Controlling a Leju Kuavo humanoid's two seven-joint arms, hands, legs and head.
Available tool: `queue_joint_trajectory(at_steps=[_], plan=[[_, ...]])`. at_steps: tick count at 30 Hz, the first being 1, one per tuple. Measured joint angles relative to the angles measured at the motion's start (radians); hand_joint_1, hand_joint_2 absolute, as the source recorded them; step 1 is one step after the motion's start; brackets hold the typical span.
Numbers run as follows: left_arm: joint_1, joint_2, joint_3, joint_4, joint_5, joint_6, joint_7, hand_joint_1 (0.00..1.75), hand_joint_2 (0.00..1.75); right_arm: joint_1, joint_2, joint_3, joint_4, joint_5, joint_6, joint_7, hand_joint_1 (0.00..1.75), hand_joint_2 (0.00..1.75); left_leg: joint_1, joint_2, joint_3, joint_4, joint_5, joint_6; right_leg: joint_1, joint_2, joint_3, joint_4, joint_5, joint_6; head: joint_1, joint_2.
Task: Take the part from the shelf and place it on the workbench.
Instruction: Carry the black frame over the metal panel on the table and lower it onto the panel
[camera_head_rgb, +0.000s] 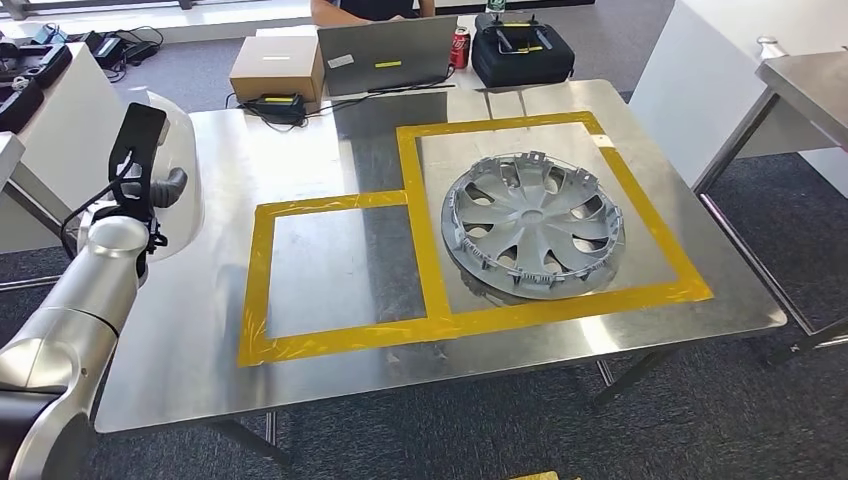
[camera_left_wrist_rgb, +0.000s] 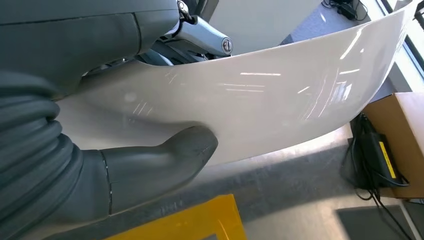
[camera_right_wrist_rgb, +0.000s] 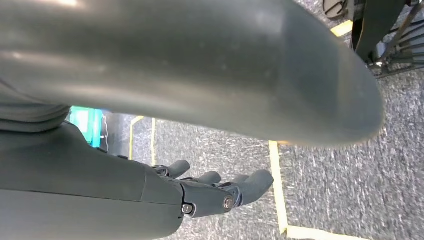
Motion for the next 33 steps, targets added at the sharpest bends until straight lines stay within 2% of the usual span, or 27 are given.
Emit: queue_joint_trajectory(at_steps=[8, 11, 15, 20, 33], plan=[[-0.040, -0.030, -0.054, 0.077, -0.067, -0.015, -0.079, 1.75, 1.75, -0.001, 0.002, -0.009, 0.000, -0.007, -0.005, -0.004, 0.00, 0.00, 0.000, 0.000, -0.001, 0.000, 0.000, 0.000, 0.000, 0.000, -0.001, 0.000, 0.000, -0.001, 0.000, 0.000], [-0.040, -0.078, -0.092, 0.087, -0.129, -0.019, -0.158, 1.75, 1.75, -0.004, 0.006, -0.011, 0.000, 0.000, -0.007, -0.016, 0.00, 0.00, -0.001, -0.004, -0.002, 0.000, 0.001, 0.001, 0.000, -0.005, 0.000, 0.000, 0.000, -0.001, 0.000, 0.000], [-0.027, -0.183, -0.151, 0.090, -0.172, -0.039, -0.253, 1.75, 1.75, -0.018, 0.009, -0.011, 0.000, 0.014, -0.007, -0.031, 0.00, 0.00, -0.002, -0.008, -0.003, 0.000, 0.002, 0.002, -0.002, -0.010, 0.000, 0.000, 0.000, 0.000, 0.000, 0.000], [-0.005, -0.296, -0.190, 0.089, -0.178, -0.051, -0.287, 1.75, 1.75, -0.024, 0.014, -0.011, 0.000, 0.026, -0.006, -0.039, 0.00, 0.00, -0.003, -0.007, -0.004, 0.000, 0.001, 0.002, -0.003, -0.008, -0.001, 0.000, -0.001, 0.000, 0.000, 0.000], [0.006, -0.388, -0.206, 0.089, -0.168, -0.098, -0.316, 1.75, 1.75, -0.024, 0.017, -0.011, 0.000, 0.031, -0.011, -0.016, 0.00, 0.00, -0.002, -0.005, -0.005, 0.000, 0.002, 0.002, -0.002, -0.008, -0.003, 0.000, 0.000, 0.000, 0.000, 0.000]])
